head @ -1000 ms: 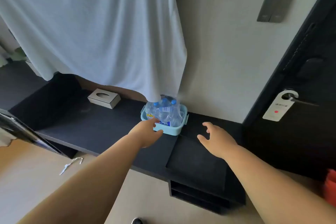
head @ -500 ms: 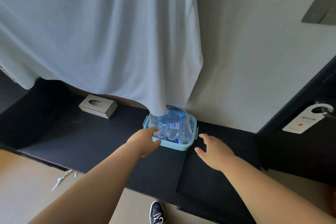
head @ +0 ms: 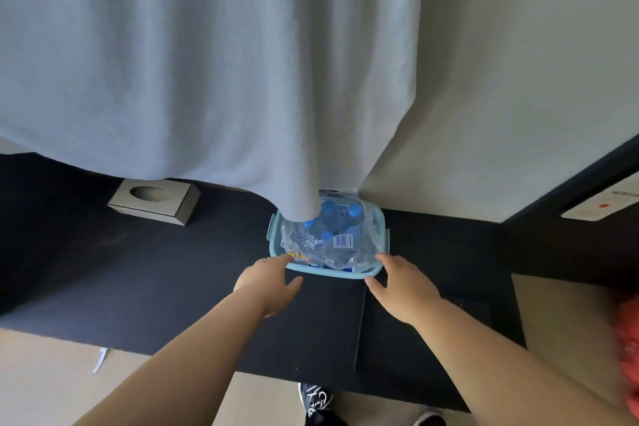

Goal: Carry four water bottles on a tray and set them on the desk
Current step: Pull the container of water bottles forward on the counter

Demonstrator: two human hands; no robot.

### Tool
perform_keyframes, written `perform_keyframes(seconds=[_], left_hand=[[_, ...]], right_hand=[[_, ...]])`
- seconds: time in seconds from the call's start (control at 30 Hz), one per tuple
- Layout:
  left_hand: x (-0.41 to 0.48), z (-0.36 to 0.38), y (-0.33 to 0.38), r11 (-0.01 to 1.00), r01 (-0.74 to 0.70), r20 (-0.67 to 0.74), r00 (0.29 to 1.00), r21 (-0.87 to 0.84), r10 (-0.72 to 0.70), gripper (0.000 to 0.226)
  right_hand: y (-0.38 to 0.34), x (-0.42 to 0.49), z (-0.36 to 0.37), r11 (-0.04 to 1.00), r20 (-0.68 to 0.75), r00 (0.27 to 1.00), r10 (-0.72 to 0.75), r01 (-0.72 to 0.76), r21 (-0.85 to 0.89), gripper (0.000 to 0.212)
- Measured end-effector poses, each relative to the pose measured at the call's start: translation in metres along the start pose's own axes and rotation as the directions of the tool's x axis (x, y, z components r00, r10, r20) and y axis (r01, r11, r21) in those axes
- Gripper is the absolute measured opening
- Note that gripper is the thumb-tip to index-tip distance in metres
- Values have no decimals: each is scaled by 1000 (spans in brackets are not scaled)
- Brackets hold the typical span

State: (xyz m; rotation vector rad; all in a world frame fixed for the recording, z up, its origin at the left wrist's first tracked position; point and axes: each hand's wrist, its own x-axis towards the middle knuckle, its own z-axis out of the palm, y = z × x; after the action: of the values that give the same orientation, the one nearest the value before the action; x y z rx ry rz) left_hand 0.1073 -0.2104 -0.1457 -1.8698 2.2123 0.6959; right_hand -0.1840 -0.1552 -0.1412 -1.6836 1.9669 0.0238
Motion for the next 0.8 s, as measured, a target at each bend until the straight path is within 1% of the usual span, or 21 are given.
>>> perform_keyframes(seconds=[0.07, 0.17, 0.27, 0.37, 0.43, 0.5, 0.57, 0.63, 0.73, 0.8], left_hand=[[8, 6, -8, 999, 28, -3, 1000, -23, -28, 55], [22, 14, -17, 997, 76, 8, 997, -28, -75, 56], [30, 31, -22, 991, 128, 47, 991, -33, -126, 62], [36, 55, -23, 976, 192, 35, 981, -106, -189, 61], [40, 68, -25, 962, 229, 8, 973, -151, -230, 60], [45, 77, -25, 951, 249, -30, 966, -181, -258, 58], [49, 86, -26, 947, 256, -81, 958, -192, -275, 53], [55, 90, -28, 944, 275, -114, 948, -182, -298, 52], [66, 97, -33, 928, 320, -96, 935, -189, -342, 58], [75, 99, -35, 909, 356, -83, 921, -218, -380, 56]], right_hand=[[2, 11, 5, 998, -12, 998, 66, -66, 20, 66], [7, 26, 17, 985, -25, 987, 161, -159, 67, 58], [9, 36, 36, 971, -4, 977, 215, -214, 112, 56], [12, 42, 57, 939, 34, 963, 268, -269, 212, 66], [13, 45, 70, 889, 71, 941, 331, -336, 310, 77], [15, 49, 80, 826, 140, 909, 394, -416, 380, 80], [18, 52, 92, 785, 173, 891, 420, -452, 423, 75], [20, 58, 99, 792, 155, 896, 415, -440, 423, 65], [23, 66, 110, 785, 149, 894, 422, -443, 432, 52], [23, 72, 114, 764, 151, 885, 441, -459, 453, 45]])
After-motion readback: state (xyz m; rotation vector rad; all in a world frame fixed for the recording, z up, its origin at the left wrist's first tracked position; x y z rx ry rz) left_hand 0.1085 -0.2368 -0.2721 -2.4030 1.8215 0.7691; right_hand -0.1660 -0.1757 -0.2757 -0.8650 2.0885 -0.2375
